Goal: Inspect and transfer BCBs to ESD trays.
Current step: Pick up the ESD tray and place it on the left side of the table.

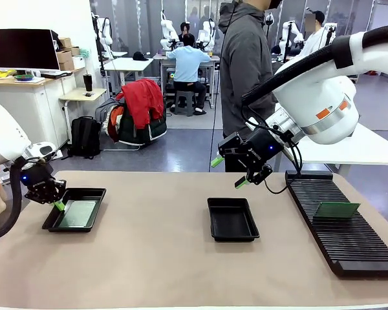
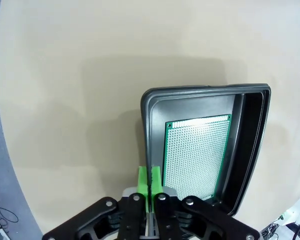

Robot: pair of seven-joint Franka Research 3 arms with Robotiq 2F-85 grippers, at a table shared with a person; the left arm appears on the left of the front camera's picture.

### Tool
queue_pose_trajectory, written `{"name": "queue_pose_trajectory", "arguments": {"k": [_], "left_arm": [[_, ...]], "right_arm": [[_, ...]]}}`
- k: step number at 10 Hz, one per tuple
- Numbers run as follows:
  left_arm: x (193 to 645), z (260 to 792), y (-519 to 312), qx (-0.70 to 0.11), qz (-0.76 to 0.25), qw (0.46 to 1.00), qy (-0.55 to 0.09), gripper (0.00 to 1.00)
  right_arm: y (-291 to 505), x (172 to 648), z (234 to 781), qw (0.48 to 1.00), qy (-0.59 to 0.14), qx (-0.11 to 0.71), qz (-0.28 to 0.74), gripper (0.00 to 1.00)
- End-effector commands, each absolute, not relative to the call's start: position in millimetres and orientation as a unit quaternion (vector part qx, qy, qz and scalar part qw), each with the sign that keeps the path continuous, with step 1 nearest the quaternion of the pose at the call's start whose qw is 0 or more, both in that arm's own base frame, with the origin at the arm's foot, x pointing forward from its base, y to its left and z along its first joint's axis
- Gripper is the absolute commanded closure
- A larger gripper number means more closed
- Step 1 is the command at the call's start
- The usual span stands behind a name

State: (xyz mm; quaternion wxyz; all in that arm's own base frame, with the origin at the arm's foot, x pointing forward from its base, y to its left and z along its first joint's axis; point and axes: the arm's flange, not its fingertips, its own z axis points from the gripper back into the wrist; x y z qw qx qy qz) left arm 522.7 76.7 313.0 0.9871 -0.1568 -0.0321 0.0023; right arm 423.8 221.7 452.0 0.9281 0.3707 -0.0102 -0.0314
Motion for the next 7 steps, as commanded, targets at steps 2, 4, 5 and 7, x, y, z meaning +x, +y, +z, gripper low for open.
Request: {"name": "queue_pose_trajectory", "arguments": {"k": [2, 4, 5, 7], "left_arm": [[523, 314, 78, -0.157, 0.005, 0.987, -0.033, 0.97], [521, 318, 76, -0.147, 0.002, 0.989, -0.032, 0.79], [521, 323, 75, -0.138, 0.002, 0.99, -0.029, 0.76], [522, 331, 75, -0.12, 0.005, 0.993, -0.02, 0.57]], "right_arm": [[222, 425, 453, 0.931, -0.009, 0.364, -0.035, 0.0], [222, 425, 453, 0.931, -0.009, 0.364, -0.035, 0.0], [222, 425, 453, 0.931, -0.009, 0.364, -0.035, 0.0], [222, 425, 453, 0.931, -0.009, 0.364, -0.035, 0.0]]}}
